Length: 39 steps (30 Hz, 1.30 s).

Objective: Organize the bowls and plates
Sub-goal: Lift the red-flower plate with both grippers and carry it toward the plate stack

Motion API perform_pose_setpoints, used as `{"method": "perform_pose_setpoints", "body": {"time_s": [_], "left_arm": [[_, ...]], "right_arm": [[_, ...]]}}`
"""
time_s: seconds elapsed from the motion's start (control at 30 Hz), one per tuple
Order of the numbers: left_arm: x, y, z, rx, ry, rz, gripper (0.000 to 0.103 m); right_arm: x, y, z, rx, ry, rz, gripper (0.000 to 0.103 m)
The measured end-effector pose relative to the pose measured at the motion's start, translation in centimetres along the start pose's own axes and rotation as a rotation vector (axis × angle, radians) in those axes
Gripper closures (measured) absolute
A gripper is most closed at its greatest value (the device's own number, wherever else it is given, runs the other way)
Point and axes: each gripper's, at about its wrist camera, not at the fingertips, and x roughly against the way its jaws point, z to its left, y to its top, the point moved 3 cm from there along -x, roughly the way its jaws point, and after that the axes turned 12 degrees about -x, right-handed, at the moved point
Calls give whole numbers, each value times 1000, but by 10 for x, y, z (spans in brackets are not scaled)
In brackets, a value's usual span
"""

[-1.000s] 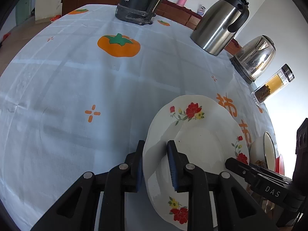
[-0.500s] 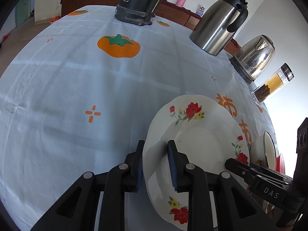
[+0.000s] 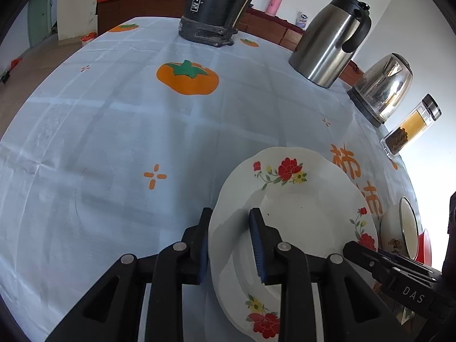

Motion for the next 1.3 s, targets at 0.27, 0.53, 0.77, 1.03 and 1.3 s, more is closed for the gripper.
{"method": "perform_pose_setpoints", "body": {"time_s": [0.27,0.53,0.77,1.03,1.3], "left_arm": [[9,2,0,-4,0,-18,75],[9,0,1,-2,-14,-13,75],[13,-1,0,-10,-14,-19,75],[23,-2,-3,-17,-52,-45,76],[52,-7,-10,-40,-37,-101,76]], "right_arm": [[22,-9,6,16,42,-24,78],[21,-16,3,-5,63,-10,78],[32,-16,8,20,74,-68,83],[47,-21,8,47,82,-108,85],[71,-35,10,43,121,-132,85]]}}
